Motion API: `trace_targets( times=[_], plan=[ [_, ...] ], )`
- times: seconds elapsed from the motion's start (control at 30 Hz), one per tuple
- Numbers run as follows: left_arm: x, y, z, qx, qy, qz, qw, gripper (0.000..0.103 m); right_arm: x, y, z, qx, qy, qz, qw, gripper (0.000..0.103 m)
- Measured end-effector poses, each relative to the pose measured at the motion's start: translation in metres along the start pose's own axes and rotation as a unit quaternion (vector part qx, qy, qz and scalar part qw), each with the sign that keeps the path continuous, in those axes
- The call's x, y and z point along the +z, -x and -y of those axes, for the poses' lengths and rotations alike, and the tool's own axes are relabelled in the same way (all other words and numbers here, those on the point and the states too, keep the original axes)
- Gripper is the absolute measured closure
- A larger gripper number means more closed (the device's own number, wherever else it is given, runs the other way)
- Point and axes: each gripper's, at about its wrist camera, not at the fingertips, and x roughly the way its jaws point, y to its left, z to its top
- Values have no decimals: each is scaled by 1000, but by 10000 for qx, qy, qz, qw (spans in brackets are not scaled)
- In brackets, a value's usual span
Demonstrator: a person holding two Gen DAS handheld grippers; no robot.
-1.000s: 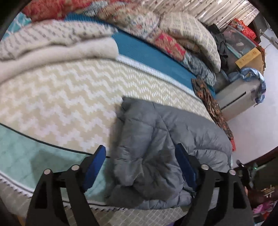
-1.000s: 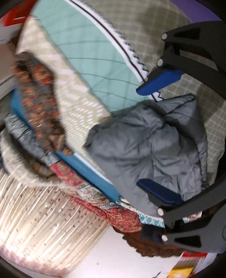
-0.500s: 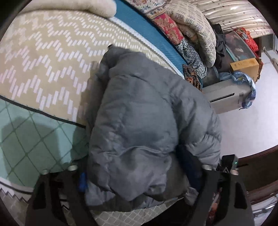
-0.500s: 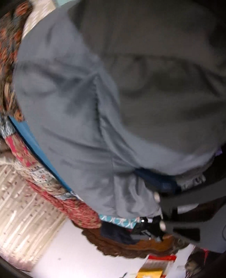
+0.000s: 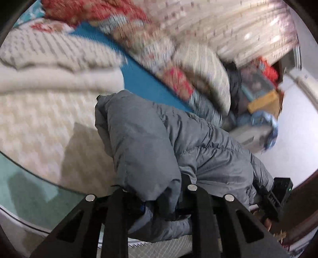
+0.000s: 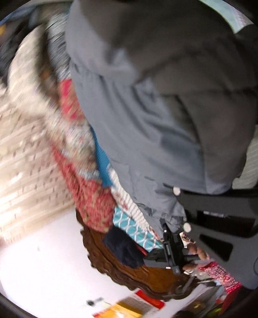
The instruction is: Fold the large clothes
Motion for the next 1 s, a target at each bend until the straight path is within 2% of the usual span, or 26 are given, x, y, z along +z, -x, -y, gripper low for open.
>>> trace_targets(
  times=[0.13,0.23,0.33,0.4,0.63,0.7,0.8,0.87,1.0],
  plan=[
    [24,43,-10,116,16,529,9985,90,13,-28,-32,299,141,-1,9995,82],
    [25,60,-19,324,81,660,9973,90,3,-47,-36,400,62,-146,9991,82],
    [19,59,-26,447,152,507,9976,90,-12,-57,-23,392,-171,-378,9984,82],
    [11,45,-25,504,183,330,9980,90,-19,-58,-10,346,-337,-474,9977,82],
    [-23,-12,-15,414,217,-278,9985,90,-38,-30,34,-2,-746,-458,9962,82],
    [-24,-21,-10,401,176,-386,9983,90,-34,-26,33,-41,-723,-430,9964,82],
    [-14,-19,0,375,14,-280,9989,90,-22,-29,16,4,-492,-346,9982,82],
    [1,-7,2,362,-82,-91,9993,90,-8,-39,2,96,-283,-295,9991,82],
    [45,30,-10,456,-114,426,9980,90,38,-84,-49,389,297,-226,9985,82]
  ],
)
